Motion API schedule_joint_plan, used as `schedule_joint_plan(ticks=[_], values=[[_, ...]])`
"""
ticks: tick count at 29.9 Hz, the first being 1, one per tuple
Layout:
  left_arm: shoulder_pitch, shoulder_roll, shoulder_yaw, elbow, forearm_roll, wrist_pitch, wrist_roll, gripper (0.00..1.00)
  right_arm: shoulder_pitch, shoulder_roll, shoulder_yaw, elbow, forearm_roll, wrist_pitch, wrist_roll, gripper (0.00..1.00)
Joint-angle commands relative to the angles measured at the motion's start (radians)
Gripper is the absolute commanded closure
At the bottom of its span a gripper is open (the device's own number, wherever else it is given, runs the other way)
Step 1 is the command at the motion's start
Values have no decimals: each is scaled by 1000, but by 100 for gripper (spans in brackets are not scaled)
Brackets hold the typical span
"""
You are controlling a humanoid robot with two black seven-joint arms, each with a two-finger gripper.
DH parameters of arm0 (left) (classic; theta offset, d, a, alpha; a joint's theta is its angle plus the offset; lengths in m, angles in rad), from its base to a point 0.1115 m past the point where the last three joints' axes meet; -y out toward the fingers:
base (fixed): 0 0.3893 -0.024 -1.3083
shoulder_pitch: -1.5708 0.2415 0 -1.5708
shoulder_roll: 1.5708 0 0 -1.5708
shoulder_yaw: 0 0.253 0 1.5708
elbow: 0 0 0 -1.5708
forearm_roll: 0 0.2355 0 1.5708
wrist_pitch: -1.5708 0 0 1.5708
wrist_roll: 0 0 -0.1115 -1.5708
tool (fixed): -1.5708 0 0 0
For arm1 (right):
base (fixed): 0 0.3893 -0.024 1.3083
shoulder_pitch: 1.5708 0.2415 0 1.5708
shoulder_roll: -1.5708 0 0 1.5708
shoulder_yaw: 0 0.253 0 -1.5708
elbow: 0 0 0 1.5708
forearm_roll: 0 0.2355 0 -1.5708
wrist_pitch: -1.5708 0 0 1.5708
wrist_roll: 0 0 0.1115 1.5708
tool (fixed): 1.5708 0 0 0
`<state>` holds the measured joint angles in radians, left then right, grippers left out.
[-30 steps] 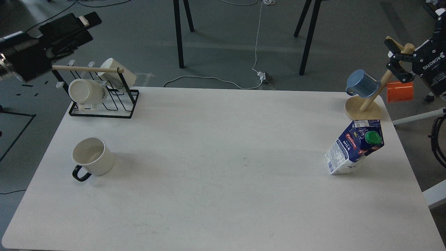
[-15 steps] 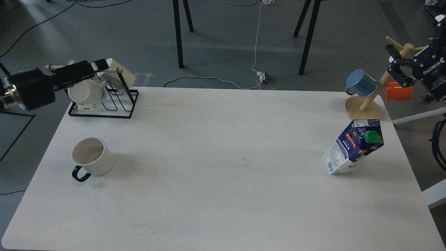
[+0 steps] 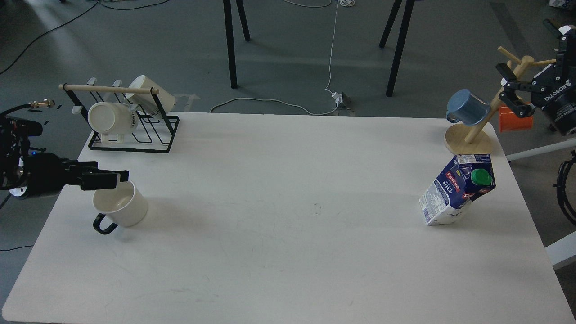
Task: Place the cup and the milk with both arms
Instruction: 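Lower the left gripper and grasp the white mug's rim, then carry the white mug toward the table center with the left gripper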
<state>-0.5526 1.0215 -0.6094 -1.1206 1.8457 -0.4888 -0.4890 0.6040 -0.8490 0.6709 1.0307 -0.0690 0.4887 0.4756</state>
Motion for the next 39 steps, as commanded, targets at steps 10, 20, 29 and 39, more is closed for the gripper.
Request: schedule_joint_plan(ticks=[10,20,29,39], values=[[-3,-84,5,220,1,16,0,1,-3,2,-1,0,0,0,0,1],[-1,-165,50,287,3,45,0,1,-10,2,3,0,0,0,0,1],[-7,-218,71,383,3,72,0,3,-15,-2,3,2,0,0,0,1],[-10,-284,73,476,1,122,0,16,-20,-2,3,3,0,0,0,1]])
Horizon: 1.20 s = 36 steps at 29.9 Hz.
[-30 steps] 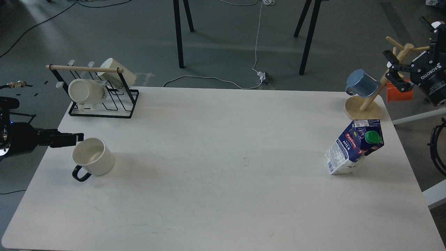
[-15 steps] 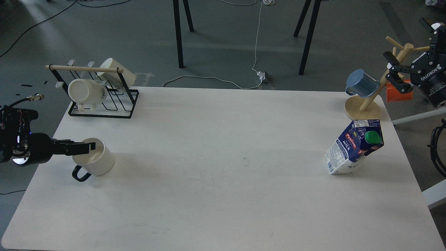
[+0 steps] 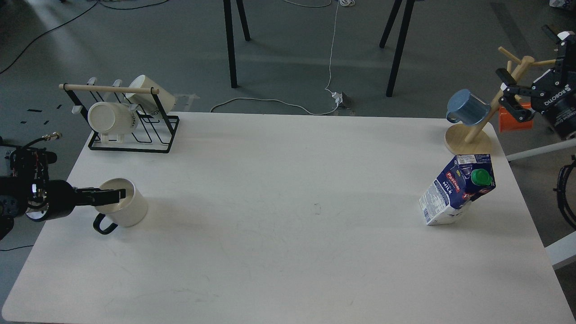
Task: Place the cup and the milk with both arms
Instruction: 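Carry the white mug toward the table center with the left gripper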
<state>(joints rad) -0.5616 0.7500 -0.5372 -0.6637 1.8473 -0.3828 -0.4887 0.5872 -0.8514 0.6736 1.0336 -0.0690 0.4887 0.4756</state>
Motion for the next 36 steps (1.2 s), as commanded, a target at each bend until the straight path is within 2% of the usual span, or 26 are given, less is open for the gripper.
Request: schedule_joint_plan(ticks=[1,5,9,11,16,20,26,32,36], values=[[0,-12,2,21,1,18,0,20,-4,0,0,-1,0,0,0,1],[-1,-12,49,21,1,27,0,42,-6,0,0,-1,0,0,0,1],[-6,-12,123,18,1,65,0,82,-7,0,0,-1,0,0,0,1],[-8,-12,129,16,0,99,0,98,-9,0,0,-1,0,0,0,1],[-6,-15,132,16,-7,271,0,100,-15,0,-2,-1,0,0,0,1],[-9,-12,129,9,-5,286,0,100,-23,2,0,-1,0,0,0,1],[-50,-17,129,1,-7,286,0,100,-23,2,0,-3,0,0,0,1],[-109,-17,131,-229,-5,257,0,100,-21,11,4,-50,0,0,0,1],[-182,-113,146,-336,3,139,0,100,-15,47,11,-95,2,0,0,1]])
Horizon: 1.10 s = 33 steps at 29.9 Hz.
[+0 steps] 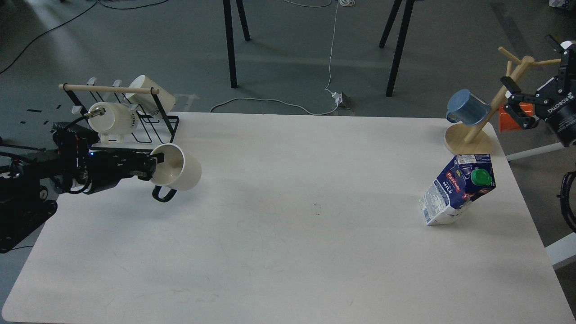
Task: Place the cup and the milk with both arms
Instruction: 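Carry the white mug toward the table center with the left gripper, then set the mug down, open the left gripper and lift away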
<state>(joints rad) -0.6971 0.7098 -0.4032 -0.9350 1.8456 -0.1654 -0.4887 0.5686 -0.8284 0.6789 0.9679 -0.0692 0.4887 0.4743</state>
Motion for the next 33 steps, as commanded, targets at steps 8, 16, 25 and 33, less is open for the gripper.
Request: schedule_joint_plan(ticks=[8,16,25,33], values=[[-107,-321,151,-48,144,-167,0,100,4,71,63,-84,46,0,0,1],[-85,-455,175,28,199,-169,0,100,4,64,64,-101,58,0,0,1],[-91,-454,175,56,201,-171,0,100,-3,60,63,-103,58,0,0,1],[-96,-446,155,32,185,-278,0,82,-4,63,63,-103,58,0,0,1]])
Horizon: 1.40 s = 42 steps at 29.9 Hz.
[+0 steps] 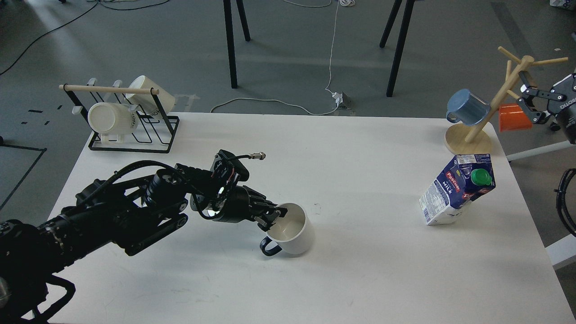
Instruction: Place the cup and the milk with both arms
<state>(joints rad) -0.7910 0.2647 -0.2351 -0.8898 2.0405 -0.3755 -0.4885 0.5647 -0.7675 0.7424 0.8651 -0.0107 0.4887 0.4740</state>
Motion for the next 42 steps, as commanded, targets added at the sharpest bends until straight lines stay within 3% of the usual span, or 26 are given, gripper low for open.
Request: schedule_joint_plan(ticks=[1,7,11,16,21,25,27,30,34,42], values=[[-4,-1,-26,-26,-19,-101,0,80,0,2,0,0,0,0,2,1],[-5,8,-85,-107,-100,-113,0,52,-3,4,0,-12,2,0,2,1],[-7,16,-90,-116,-152,-113,0,39,-3,5,0,-14,2,0,0,1],[-7,54,-180,-116,-293,-113,0,12,-3,7,0,-12,20,0,0,1],[9,174,-407,-113,-564,-113,0,7,4,-13,29,3,252,0,-18,1],[52,315,-495,-55,-883,-113,0,1,20,-58,38,3,521,0,-122,1],[59,372,-495,33,-1070,-113,0,1,1,-90,37,20,651,0,-149,1],[76,409,-497,135,-1345,-113,0,1,-89,-142,34,80,811,0,-152,1],[145,430,-498,160,-1643,-113,0,1,-245,-245,34,193,928,0,-156,1],[203,407,-500,161,-1826,-113,0,1,-619,-418,31,367,1017,0,-155,1]])
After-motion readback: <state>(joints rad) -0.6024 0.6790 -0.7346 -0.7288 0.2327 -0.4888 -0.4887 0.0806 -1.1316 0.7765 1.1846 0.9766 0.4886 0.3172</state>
